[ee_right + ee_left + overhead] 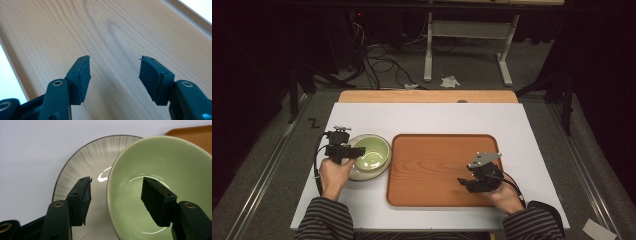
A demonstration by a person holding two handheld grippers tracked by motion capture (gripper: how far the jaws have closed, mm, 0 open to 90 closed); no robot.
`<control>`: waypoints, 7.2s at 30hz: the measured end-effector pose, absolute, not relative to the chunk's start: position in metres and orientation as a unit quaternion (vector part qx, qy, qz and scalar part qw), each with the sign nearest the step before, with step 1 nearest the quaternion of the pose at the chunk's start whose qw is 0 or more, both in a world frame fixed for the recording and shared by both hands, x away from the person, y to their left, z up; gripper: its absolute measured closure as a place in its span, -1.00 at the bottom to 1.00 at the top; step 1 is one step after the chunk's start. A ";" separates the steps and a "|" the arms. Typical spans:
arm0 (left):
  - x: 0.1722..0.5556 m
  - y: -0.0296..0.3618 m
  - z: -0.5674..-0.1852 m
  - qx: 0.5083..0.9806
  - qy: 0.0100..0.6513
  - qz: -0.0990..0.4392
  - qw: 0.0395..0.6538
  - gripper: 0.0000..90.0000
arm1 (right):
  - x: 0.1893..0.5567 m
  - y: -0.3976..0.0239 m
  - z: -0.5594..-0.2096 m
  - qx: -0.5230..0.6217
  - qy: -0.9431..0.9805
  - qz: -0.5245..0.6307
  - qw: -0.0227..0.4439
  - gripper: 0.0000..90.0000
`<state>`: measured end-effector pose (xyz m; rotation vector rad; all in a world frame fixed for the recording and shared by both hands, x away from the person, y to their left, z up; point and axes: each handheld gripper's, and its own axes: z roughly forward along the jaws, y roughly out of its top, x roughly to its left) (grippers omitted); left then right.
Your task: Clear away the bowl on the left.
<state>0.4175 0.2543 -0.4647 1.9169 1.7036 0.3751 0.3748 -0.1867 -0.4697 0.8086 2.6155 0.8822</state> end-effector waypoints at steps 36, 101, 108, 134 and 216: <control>0.424 0.266 -0.481 0.690 0.665 0.064 0.278 0.85 | 0.374 -0.185 -0.471 0.276 0.904 0.299 0.131 -0.03; 0.412 0.165 -0.441 0.787 0.511 0.023 0.345 0.85 | 0.372 -0.192 -0.469 0.287 0.899 0.297 0.144 -0.03; 0.412 0.146 -0.444 0.803 0.488 0.021 0.341 0.84 | 0.369 -0.195 -0.468 0.290 0.897 0.298 0.149 -0.03; 0.422 0.096 -0.442 0.827 0.447 0.007 0.341 0.84 | 0.365 -0.205 -0.466 0.308 0.887 0.304 0.160 -0.03; 0.458 0.063 -0.463 0.809 0.480 0.046 0.335 0.08 | 0.364 -0.204 -0.467 0.302 0.892 0.299 0.152 -0.03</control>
